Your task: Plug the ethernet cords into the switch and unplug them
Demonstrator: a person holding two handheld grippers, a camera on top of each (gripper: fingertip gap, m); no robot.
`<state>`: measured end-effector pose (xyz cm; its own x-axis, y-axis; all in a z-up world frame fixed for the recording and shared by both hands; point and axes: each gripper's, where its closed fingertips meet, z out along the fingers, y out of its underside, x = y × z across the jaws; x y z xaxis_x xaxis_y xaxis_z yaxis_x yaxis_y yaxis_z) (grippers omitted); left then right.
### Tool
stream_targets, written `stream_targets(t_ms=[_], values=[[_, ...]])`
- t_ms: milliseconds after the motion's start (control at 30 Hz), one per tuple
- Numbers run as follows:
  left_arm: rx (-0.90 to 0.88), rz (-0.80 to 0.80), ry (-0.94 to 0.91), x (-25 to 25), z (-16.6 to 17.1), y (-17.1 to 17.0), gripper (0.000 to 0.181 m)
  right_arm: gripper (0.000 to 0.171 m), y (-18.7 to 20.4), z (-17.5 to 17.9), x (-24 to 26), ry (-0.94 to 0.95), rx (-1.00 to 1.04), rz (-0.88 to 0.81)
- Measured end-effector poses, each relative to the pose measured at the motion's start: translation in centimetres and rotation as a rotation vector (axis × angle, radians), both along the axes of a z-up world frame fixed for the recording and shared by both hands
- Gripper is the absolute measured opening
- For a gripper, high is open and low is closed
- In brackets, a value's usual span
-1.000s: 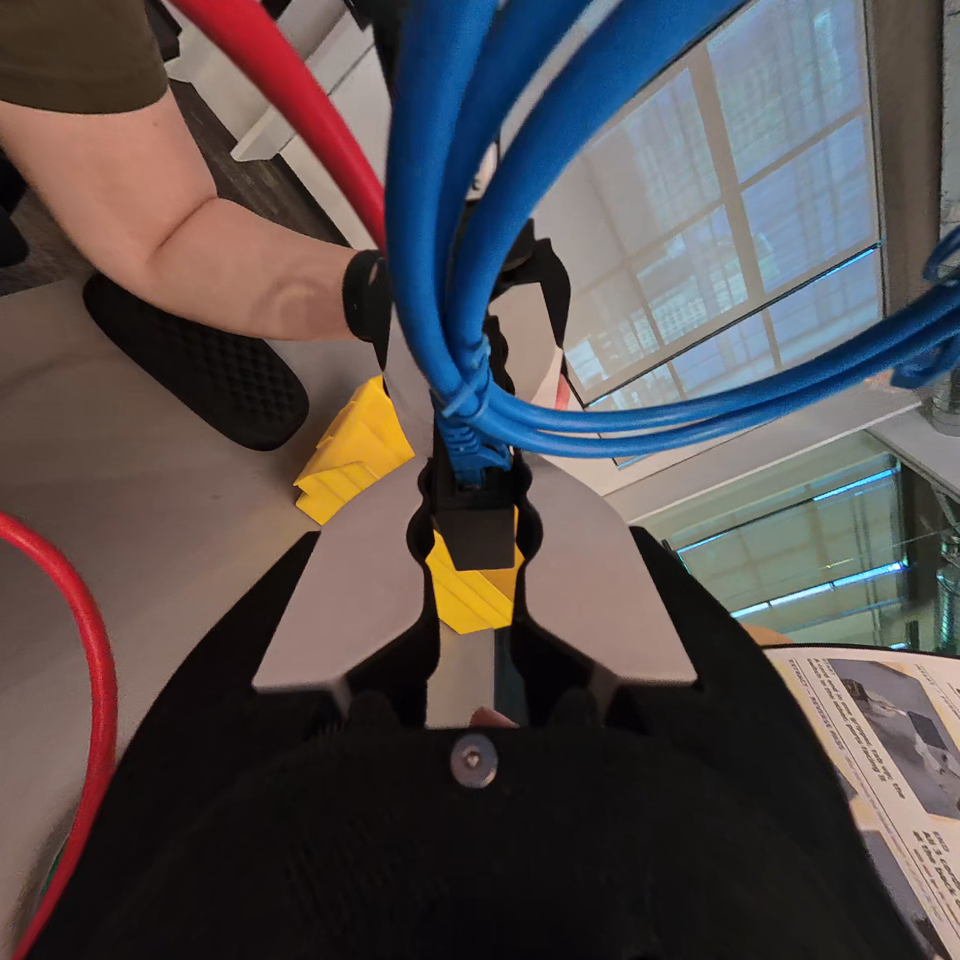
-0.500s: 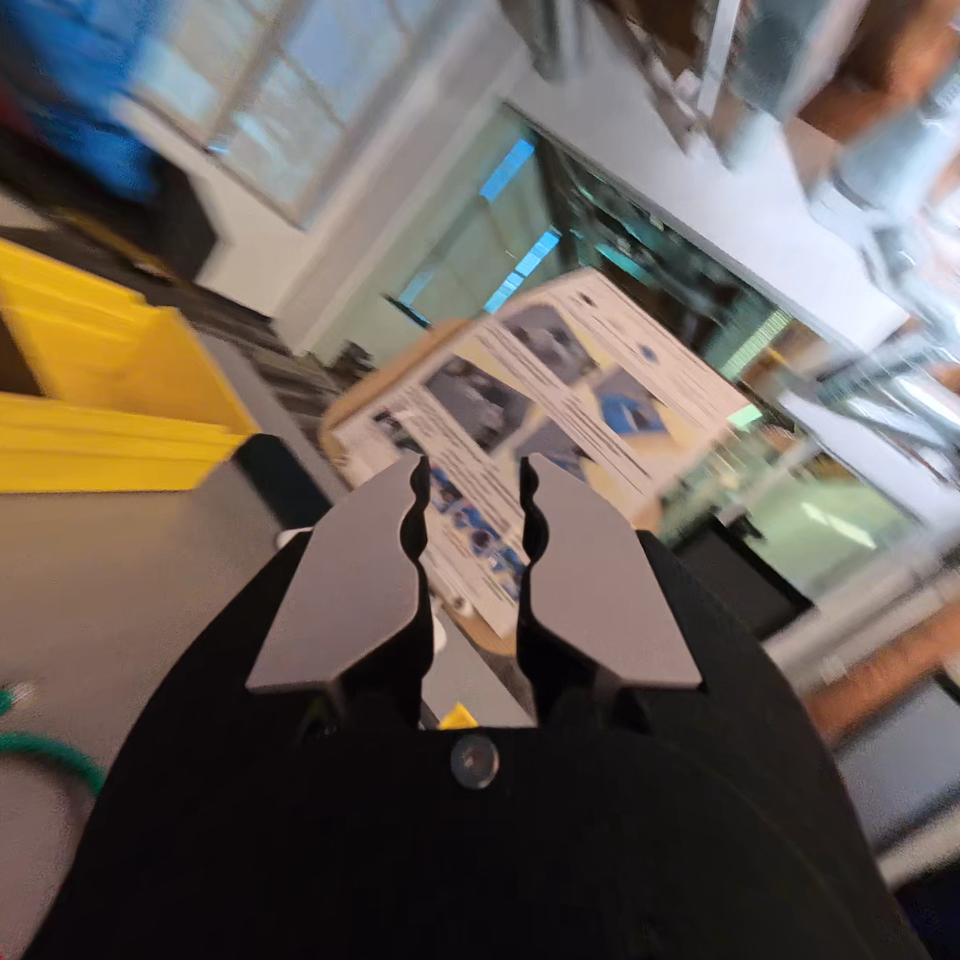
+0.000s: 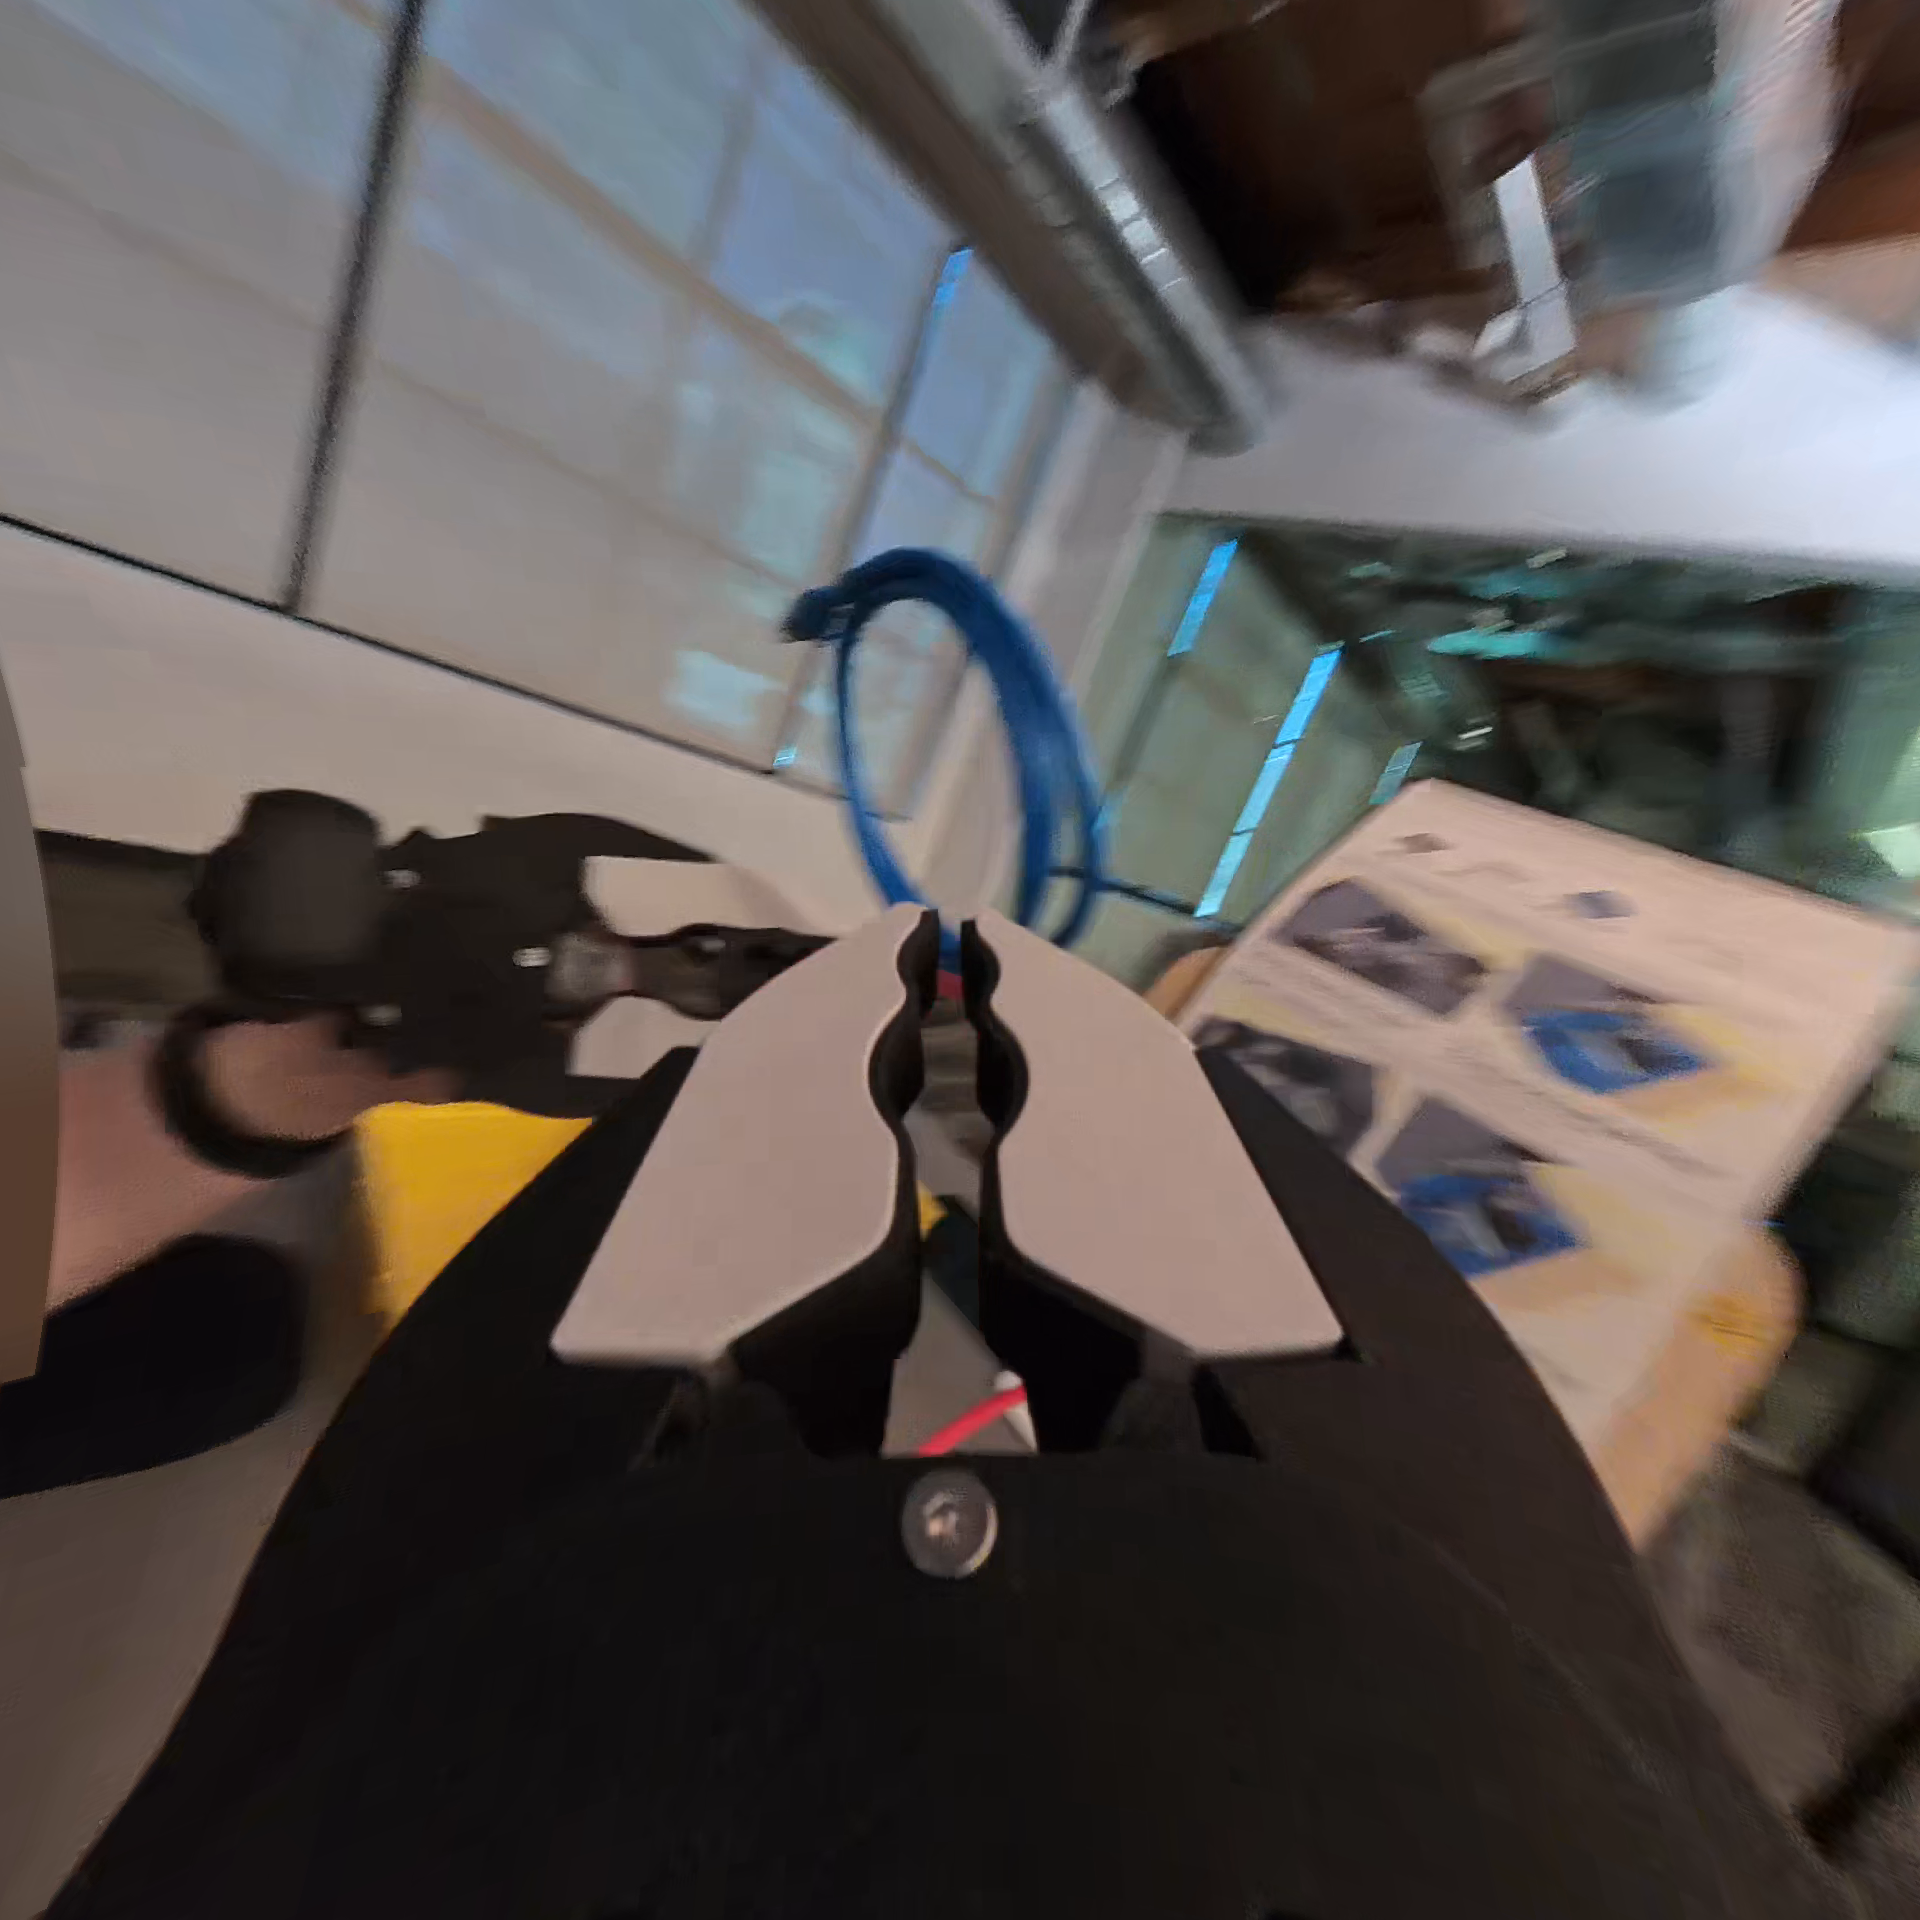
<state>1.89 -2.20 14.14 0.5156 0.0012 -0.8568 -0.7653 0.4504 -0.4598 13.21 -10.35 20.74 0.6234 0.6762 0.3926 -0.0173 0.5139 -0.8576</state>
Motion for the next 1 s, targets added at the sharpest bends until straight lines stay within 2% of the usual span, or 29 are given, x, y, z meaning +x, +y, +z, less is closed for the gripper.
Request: stream_targets(t_ms=[67, 167, 267, 467, 667, 1000], values=[[-0.013, 0.011, -0.004, 0.0, -0.1, 0.1, 0.029, 0.007, 0.4, -1.8, -3.0, -0.043, -0.083, 0.073], [-0.001, 0.008, 0.009, 0.3, -0.1, -0.1, 0.029, 0.015, 2.8, -4.5, -5.3, -0.105, -0.152, 0.040], [-0.003, -0.002, 0.018, 0.7, -0.2, -0.2, 0.029, 0.019, 4.7, -5.8, -5.9, -0.117, -0.159, -0.006], [-0.026, -0.022, 0.016, 1.1, -0.7, -0.2, 0.029, 0.019, 4.9, -4.5, -4.9, 0.019, -0.089, 0.012], [-0.024, -0.062, 0.002, 1.7, -0.5, -0.8, 0.029, 0.008, 3.8, -3.4, -4.4, 0.155, -0.104, 0.169], [0.015, -0.061, 0.077, 2.1, -1.0, -0.8, 0.029, 0.007, 4.4, -4.3, -4.6, 0.039, -0.134, 0.130]])
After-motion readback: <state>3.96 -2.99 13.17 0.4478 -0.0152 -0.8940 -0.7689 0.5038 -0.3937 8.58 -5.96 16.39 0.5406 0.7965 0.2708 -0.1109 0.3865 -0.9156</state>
